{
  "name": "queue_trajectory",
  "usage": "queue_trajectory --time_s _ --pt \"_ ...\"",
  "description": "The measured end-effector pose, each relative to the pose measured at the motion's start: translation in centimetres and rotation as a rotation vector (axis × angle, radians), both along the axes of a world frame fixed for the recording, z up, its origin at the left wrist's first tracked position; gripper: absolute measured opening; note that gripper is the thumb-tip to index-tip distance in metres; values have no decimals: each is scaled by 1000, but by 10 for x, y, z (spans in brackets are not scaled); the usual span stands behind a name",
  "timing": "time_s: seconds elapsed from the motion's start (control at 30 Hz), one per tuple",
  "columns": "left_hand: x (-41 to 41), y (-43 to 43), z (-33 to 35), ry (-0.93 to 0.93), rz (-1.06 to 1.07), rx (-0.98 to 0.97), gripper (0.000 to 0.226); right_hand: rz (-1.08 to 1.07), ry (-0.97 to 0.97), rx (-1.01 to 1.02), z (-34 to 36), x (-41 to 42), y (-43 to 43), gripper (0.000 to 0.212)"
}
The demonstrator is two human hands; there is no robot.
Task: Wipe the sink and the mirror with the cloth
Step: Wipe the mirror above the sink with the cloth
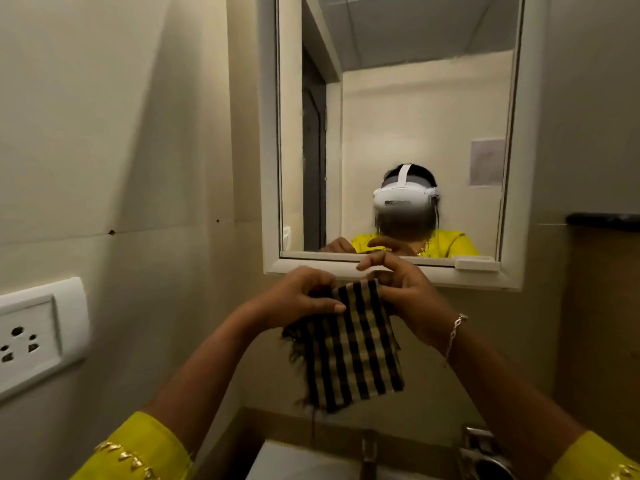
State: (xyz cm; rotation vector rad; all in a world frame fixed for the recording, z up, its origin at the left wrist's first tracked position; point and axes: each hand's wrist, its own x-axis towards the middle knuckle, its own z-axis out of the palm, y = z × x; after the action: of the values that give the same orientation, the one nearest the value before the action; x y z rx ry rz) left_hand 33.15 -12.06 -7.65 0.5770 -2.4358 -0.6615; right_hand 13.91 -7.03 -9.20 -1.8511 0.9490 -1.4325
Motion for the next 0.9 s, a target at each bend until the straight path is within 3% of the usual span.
queue_trajectory --time_s 0.07,0.13,0.23,0.3,0.4,0.5,0.63,0.8,0.9 --pt "3 -3 19 14 -14 -52 9 116 -193 120 5 -1 3 23" --pt "5 -5 39 38 -19 -73 7 273 -365 178 7 1 8 37" --pt "3 -10 67 85 -74 -92 8 288 -319 205 9 12 11 69" --pt "-3 -12 81 90 -112 -118 9 206 -330 231 12 22 9 78" --pt "-11 -18 97 128 -104 -169 7 66 -499 187 22 38 10 50" --pt "-24 -25 111 207 -116 -244 3 -89 -581 116 38 46 12 48" --pt "-38 -33 131 394 -114 -436 16 -257 -624 132 66 35 30 21" --pt "-32 -71 149 756 282 -783 45 -316 -798 162 118 0 52 25" --pt "-21 -91 162 793 424 -912 45 -483 -817 -120 168 -12 59 25"
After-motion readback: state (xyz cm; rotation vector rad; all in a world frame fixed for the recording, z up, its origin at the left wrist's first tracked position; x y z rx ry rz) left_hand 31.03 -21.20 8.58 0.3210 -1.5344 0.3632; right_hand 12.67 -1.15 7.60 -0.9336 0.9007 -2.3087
